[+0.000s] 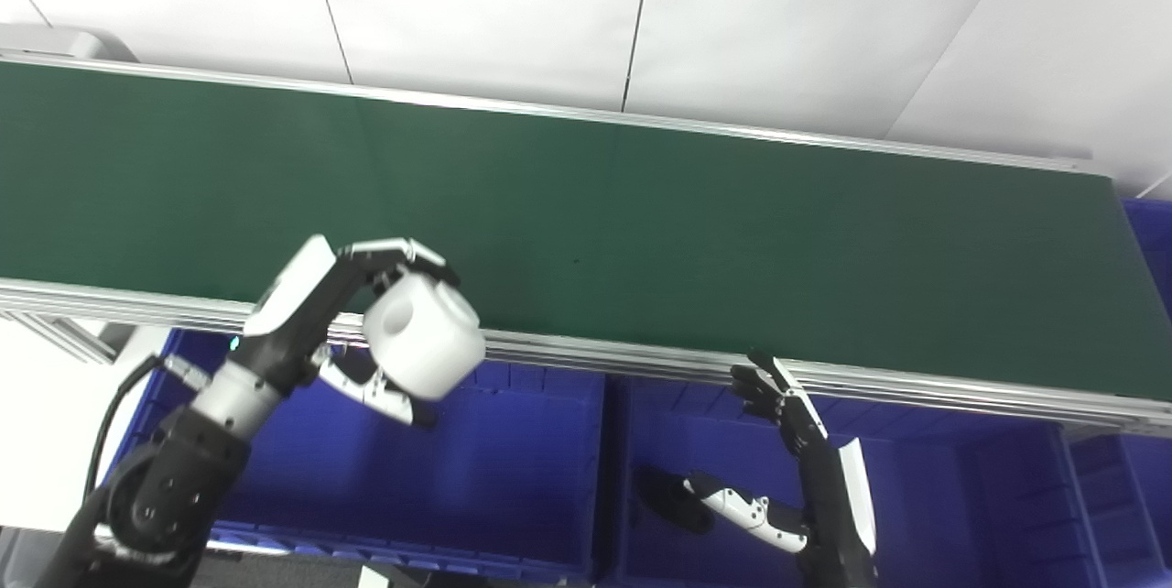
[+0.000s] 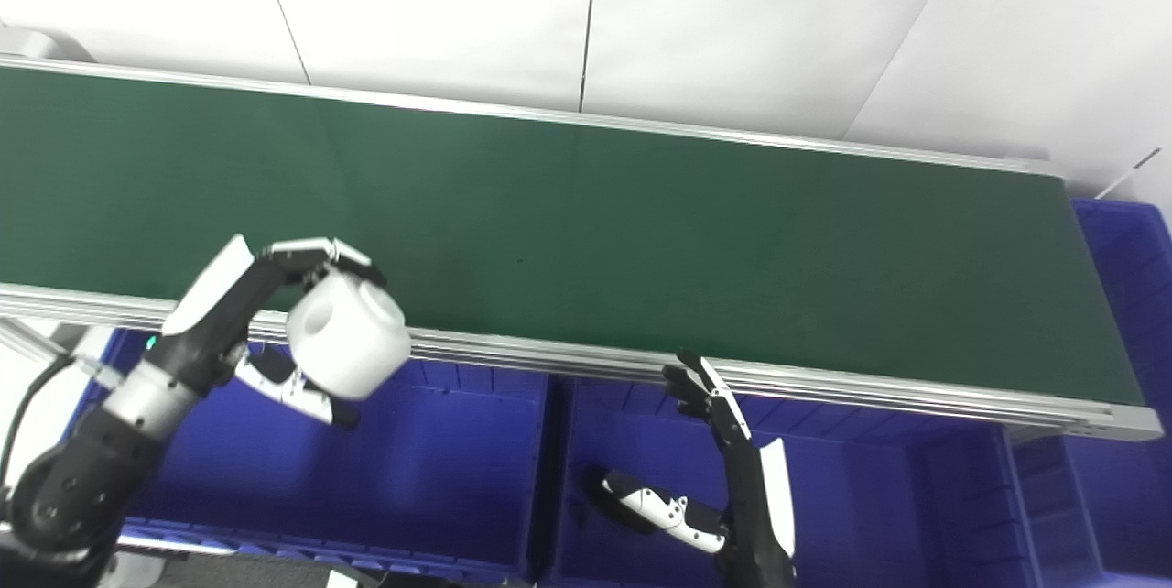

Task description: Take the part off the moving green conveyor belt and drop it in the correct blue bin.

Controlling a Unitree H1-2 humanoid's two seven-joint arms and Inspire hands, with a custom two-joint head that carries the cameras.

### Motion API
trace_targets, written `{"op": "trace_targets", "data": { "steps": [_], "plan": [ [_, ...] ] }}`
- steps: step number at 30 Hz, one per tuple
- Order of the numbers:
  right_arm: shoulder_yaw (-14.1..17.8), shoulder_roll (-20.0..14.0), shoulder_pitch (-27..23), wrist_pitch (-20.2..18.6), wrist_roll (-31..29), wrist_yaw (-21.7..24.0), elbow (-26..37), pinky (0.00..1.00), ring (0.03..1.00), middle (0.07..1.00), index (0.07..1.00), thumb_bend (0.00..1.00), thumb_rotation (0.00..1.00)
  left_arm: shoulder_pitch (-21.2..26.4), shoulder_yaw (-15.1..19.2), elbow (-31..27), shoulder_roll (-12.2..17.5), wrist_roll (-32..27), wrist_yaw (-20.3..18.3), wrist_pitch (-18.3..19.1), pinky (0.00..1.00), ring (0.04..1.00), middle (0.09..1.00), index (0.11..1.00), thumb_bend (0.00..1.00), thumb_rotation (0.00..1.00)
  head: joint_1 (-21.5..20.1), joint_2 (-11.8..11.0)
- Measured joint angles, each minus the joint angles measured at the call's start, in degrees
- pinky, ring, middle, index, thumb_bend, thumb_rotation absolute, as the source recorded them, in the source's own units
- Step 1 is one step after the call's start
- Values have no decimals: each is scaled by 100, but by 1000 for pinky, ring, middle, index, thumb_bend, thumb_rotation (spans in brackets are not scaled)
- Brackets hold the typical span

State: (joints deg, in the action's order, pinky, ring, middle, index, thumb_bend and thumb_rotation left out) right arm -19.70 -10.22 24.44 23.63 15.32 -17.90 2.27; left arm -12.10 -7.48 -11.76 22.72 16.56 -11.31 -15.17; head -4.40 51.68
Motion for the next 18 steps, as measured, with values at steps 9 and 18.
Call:
{"op": "trace_targets", "data": {
  "steps": [9,18],
  "plan": [
    [125,62,13,0,-47,191,22,739,781,804,880,810,407,-296,-270,548,-189,544,-32,45,496,523,516,439,497,0,-9,-35],
    [208,125,104,0,-38,267,33,741,776,795,877,813,415,-228,-443,1228,-247,783,24,-4,467,487,517,455,499,0,9,-61]
  ]
}}
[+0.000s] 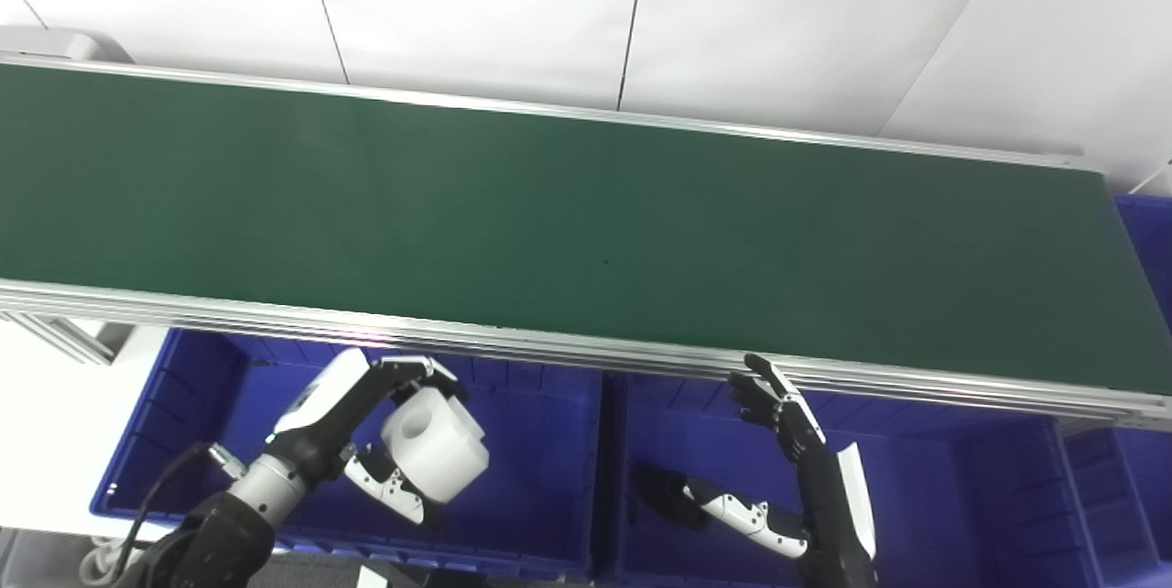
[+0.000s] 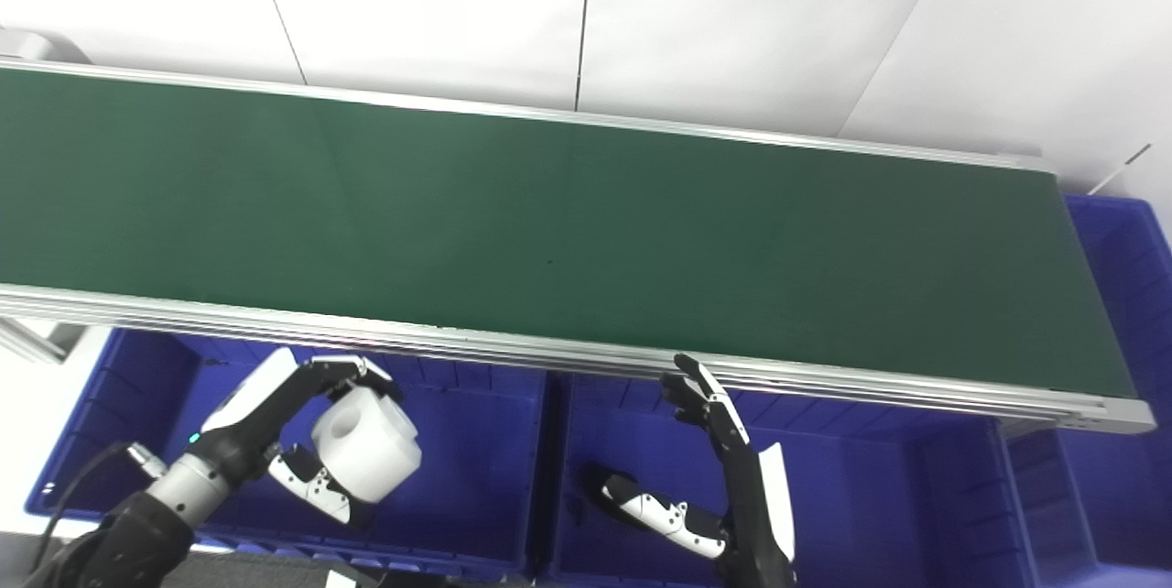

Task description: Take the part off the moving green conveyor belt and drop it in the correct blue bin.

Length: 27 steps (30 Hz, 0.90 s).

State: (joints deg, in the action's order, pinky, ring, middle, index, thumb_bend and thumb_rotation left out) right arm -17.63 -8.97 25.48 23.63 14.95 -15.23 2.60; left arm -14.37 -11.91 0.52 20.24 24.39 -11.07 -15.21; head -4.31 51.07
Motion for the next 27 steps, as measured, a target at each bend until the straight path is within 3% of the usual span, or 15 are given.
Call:
{"op": "trace_targets", "data": {
  "steps": [5,8,9,10,11,13,16,20,27],
  "plan": [
    [11,54,-8,0,9,15,8,736,778,795,878,813,416,173,-91,346,-130,185,69,-66,470,470,514,467,500,0,9,-17],
    [11,65,-8,0,16,16,8,738,780,800,880,816,426,291,-188,317,-128,289,4,107,473,450,506,497,500,0,0,-9],
    [11,70,-6,0,14,16,8,737,778,801,880,815,422,324,-228,303,-121,309,-47,194,515,458,508,495,500,0,0,0],
    [11,76,-5,0,11,21,8,740,778,799,881,812,424,357,-282,278,-107,344,-137,269,637,670,691,616,597,203,0,0],
    [12,86,-5,0,11,36,8,740,779,799,881,812,424,382,-368,223,-73,379,-291,393,649,688,707,641,616,238,0,0],
    [11,105,-7,0,13,67,8,743,777,797,880,811,420,389,-514,115,27,453,-513,518,723,788,809,762,733,426,26,9],
    [14,128,-7,0,22,78,8,748,776,795,879,814,423,326,-587,-95,154,466,-756,711,784,866,893,843,824,554,18,9],
    [40,139,-16,0,15,121,8,737,776,802,882,817,437,153,-568,-497,194,392,-807,873,788,884,917,873,876,587,-18,-18],
    [93,152,-10,0,61,202,8,734,778,810,884,816,435,-254,-526,-748,74,-165,-708,526,783,879,908,869,905,557,-88,-26]
  ]
}}
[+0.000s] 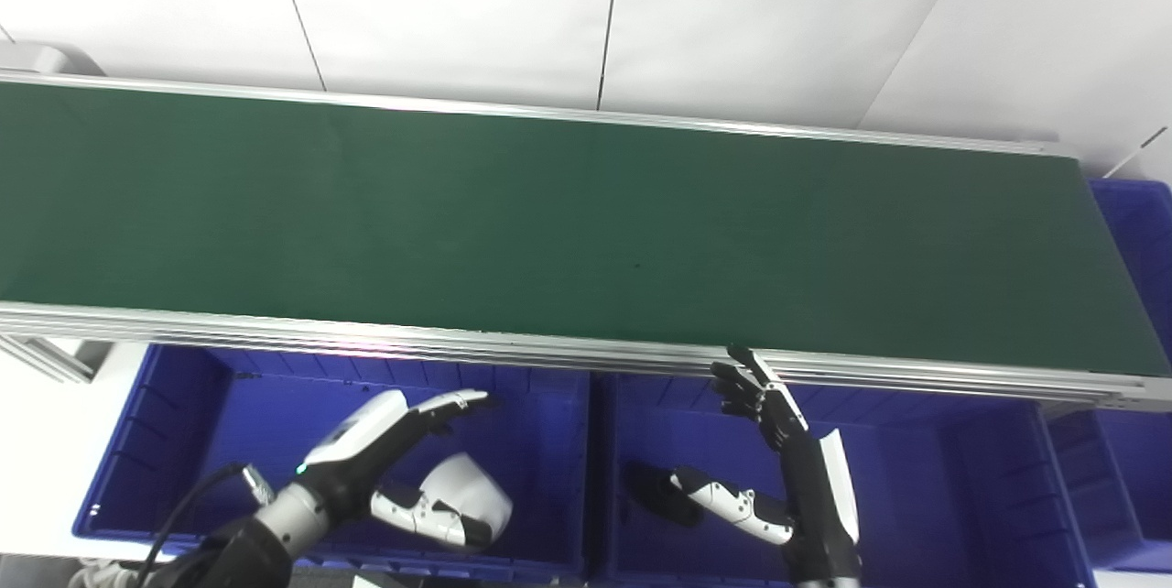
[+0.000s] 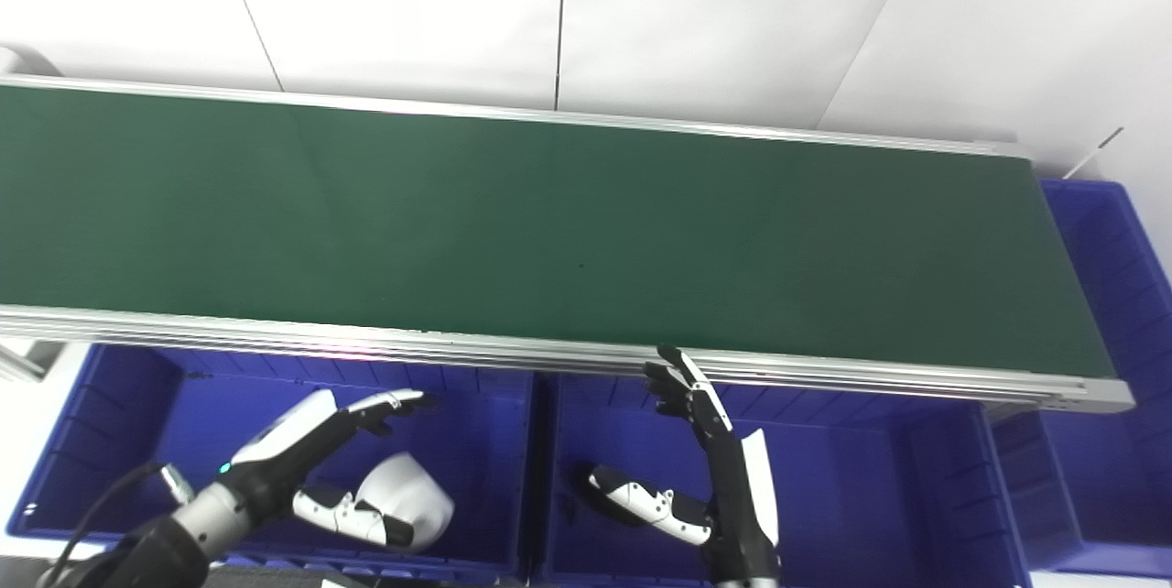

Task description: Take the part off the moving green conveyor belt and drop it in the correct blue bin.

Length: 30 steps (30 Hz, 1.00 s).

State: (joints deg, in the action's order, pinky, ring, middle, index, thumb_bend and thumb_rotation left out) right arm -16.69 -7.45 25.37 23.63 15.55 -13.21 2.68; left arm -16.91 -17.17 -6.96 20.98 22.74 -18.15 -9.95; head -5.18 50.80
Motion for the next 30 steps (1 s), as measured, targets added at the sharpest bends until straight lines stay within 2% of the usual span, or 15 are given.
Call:
{"op": "trace_targets", "data": {
  "steps": [3,9,13,19,25,30],
  "plan": [
    [9,1,9,0,13,17,2,714,776,811,884,812,430,-105,34,0,-12,-201,41,-210,777,854,881,851,910,518,9,9],
    [31,-1,94,0,37,26,72,716,774,806,883,814,437,-207,149,130,-167,-895,222,-1051,783,843,875,838,892,436,-17,0],
    [43,-2,111,0,68,48,97,711,771,806,881,812,421,-222,107,260,-272,-1153,246,-1427,797,855,882,839,876,352,-35,0],
    [69,-1,119,0,78,145,99,739,784,812,882,819,419,-211,45,306,-446,-1432,320,-1466,790,902,961,938,898,307,-88,-9],
    [117,-1,147,0,78,179,107,746,783,816,884,809,408,-175,99,462,-585,-1724,321,-1463,825,912,975,956,922,279,-106,-9],
    [114,-11,148,0,74,265,107,740,789,830,889,806,414,-36,194,738,-782,-1878,366,-1466,834,920,977,977,911,317,-123,-9]
  ]
}}
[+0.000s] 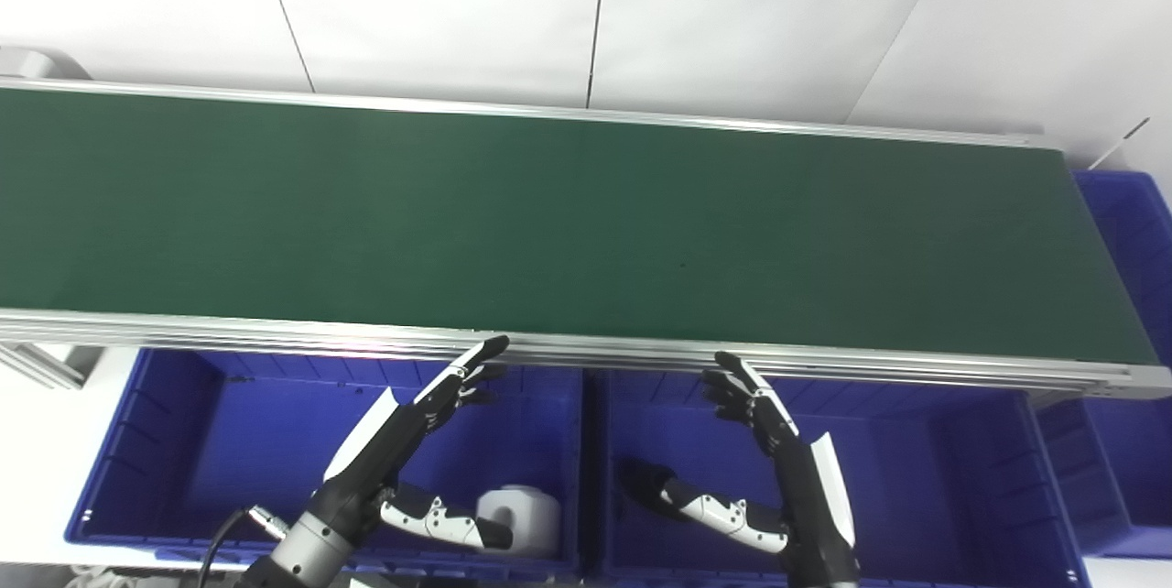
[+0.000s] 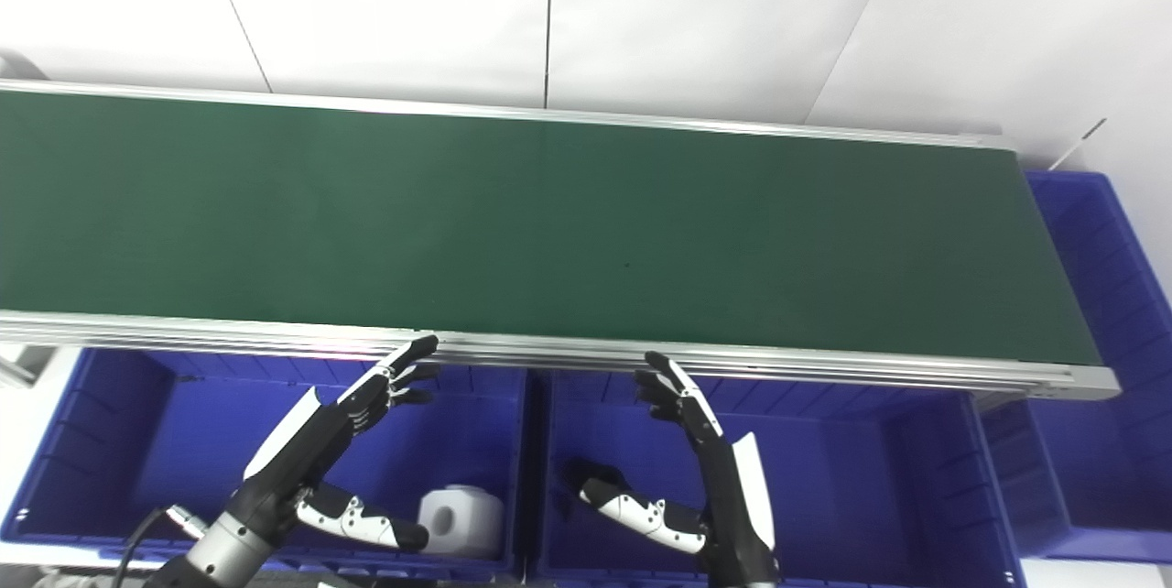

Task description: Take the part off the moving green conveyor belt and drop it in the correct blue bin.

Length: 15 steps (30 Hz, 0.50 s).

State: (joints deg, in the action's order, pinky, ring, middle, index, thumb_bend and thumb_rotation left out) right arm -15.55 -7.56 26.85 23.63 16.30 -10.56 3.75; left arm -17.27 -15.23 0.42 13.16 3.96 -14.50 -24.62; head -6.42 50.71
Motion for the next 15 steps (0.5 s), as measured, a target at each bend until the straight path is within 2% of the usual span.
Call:
{"op": "trace_targets", "data": {
  "steps": [6,15],
  "plan": [
    [1,-24,2,0,-5,35,1,740,796,844,891,805,416,147,29,197,-305,-39,71,-10,834,922,984,974,913,330,0,9],
    [30,-54,2,0,-1,35,3,734,801,856,887,810,411,176,40,267,-330,-25,131,-11,816,904,956,943,916,338,0,9]
  ]
}}
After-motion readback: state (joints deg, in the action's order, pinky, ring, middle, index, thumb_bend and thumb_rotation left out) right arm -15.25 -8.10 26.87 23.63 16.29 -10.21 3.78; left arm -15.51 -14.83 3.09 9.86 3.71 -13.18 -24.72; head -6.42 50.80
